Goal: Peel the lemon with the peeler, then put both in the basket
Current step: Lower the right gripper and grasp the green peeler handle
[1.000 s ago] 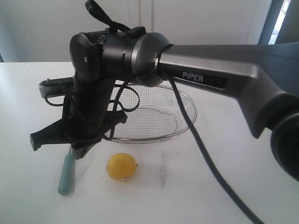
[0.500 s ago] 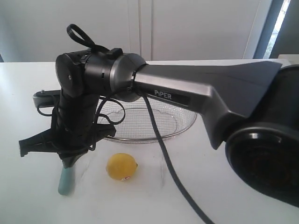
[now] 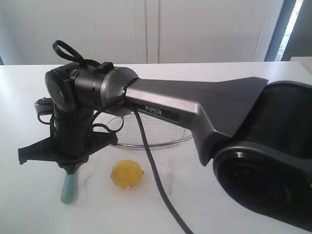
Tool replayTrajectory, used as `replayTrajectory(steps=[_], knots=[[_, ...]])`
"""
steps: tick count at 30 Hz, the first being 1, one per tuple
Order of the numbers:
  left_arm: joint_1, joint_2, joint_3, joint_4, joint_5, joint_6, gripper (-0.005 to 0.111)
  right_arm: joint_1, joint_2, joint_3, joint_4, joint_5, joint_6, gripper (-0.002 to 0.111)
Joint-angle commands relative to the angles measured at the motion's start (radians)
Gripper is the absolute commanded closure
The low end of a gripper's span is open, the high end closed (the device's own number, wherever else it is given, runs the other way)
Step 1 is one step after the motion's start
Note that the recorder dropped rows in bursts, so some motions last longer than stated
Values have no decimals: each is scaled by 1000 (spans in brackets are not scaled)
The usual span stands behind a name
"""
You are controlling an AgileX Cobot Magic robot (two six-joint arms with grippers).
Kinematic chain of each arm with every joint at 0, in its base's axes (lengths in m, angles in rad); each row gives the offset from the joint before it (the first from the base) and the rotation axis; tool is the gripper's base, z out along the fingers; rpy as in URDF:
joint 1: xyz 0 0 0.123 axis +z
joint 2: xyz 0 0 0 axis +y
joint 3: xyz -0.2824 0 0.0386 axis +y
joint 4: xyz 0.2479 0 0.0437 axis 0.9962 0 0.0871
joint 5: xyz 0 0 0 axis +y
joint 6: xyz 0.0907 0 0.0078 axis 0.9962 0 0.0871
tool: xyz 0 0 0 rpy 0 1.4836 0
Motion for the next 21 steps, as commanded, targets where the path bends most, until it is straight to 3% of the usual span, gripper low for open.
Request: replayTrajectory(steps=[1,17,21], knots=[[2,0,10,6,7,-3,107,11,-3,-7,-5,-21,-5,108],[2,0,10,6,7,-3,107,37,-3,-7,-16,-37,-9,108],[2,0,10,6,7,-3,107,49,-3,-7,-89,-34,73,108]])
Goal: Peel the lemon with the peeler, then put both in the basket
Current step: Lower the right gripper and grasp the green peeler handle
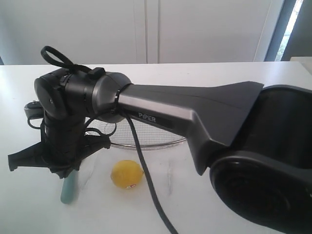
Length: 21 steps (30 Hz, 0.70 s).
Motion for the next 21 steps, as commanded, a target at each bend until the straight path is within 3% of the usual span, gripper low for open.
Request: replayTrajectory(steps=[1,15,21], knots=[[2,0,10,6,7,-3,107,17,-3,-7,-82,1,73,108],[2,0,10,6,7,-3,107,22,26,-7,-166,-17,316,108],[2,0,10,6,7,-3,107,23,47,-7,-166,-24,330,108]])
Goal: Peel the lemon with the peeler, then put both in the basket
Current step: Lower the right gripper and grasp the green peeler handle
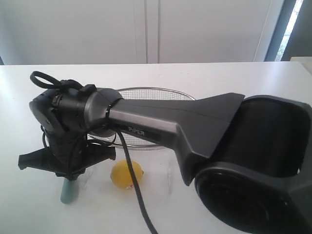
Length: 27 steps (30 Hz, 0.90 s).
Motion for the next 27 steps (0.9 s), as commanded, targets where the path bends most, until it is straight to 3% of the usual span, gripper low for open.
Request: replayTrajectory(steps=[1,5,9,13,27], knots=[[2,0,10,0,7,-3,107,3,-1,-7,-11,-11,10,108],[2,0,10,0,7,-3,107,3,-1,-7,-1,-9,10,107],[2,0,10,0,7,-3,107,8,-1,-7,4,-16,10,88],[2,0,10,0,7,-3,107,19,0,-7,9,-53,10,79],[2,0,10,0,7,-3,107,20,38,-7,-3,-40,10,78]])
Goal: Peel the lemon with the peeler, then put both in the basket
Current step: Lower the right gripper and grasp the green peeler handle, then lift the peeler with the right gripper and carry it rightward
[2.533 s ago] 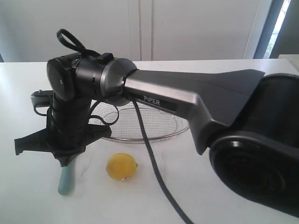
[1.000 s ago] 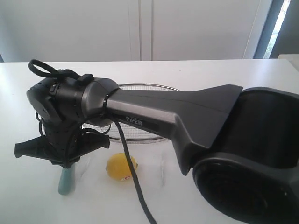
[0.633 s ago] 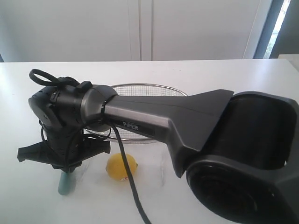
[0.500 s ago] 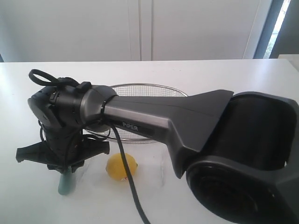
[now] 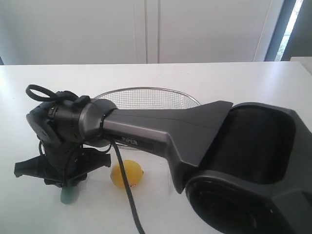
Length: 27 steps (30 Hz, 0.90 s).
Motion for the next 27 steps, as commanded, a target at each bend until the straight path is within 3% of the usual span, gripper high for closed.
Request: replayTrajectory(steps=[1,9,11,15,27], knots=[[2,0,10,6,7,-3,107,1,5,-6,-10,9,4,78],[2,0,10,6,7,-3,107,1,14,-6,-10,35,4,79],[2,0,10,6,7,-3,107,1,19,-6,-10,54,4,85],[2,0,10,6,7,-3,107,1,27,-6,-10,83,-2,108],[2,0,10,6,7,-3,107,1,-50,-8,-10,88,-25,108]])
